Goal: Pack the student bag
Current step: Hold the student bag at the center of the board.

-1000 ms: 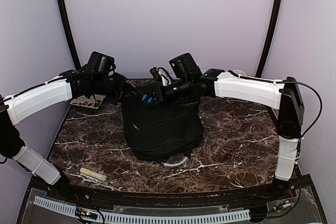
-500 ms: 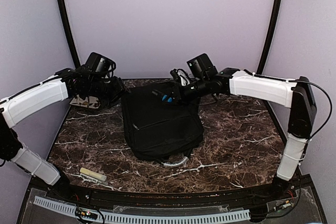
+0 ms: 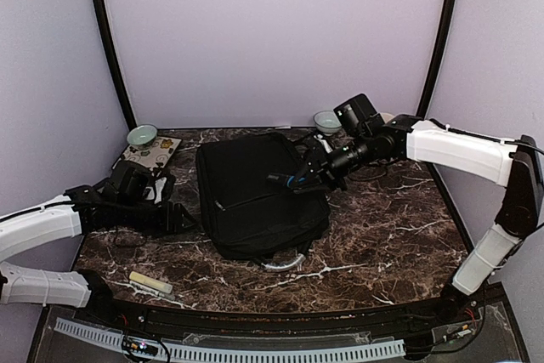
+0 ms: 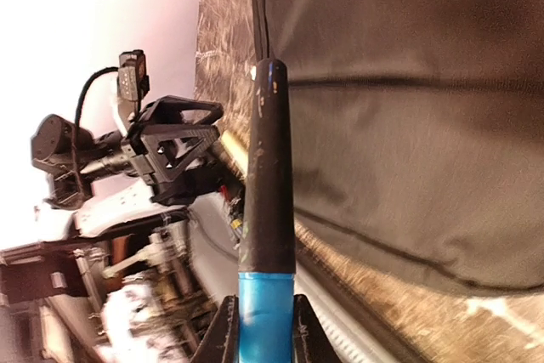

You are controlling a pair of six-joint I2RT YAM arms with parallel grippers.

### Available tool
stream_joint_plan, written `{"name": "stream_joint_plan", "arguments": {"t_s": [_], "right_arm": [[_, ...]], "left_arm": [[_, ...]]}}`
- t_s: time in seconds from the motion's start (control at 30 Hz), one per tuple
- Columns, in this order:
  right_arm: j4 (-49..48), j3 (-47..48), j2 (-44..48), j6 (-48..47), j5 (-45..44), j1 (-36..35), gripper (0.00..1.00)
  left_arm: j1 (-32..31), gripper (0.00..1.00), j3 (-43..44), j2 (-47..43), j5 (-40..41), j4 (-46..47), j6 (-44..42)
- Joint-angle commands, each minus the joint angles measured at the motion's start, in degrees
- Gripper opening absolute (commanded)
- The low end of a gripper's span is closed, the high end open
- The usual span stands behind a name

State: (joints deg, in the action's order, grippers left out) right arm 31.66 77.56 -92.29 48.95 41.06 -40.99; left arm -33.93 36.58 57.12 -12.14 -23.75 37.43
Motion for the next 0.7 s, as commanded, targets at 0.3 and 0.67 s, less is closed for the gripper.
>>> {"name": "stream_joint_plan", "arguments": {"t_s": [0.3, 0.67], "right_arm": [[-6.4, -0.5, -3.3, 13.5, 7.6, -0.2, 0.03], [-10.5, 0.4, -8.8, 17.2, 10.1, -0.2, 0.02]], "left_arm": [[-0.2, 0.62, -4.4, 8.4, -16.4, 20.5, 4.7], [-0.2, 0.5, -4.9, 17.5, -23.8, 32.1, 9.4]]}}
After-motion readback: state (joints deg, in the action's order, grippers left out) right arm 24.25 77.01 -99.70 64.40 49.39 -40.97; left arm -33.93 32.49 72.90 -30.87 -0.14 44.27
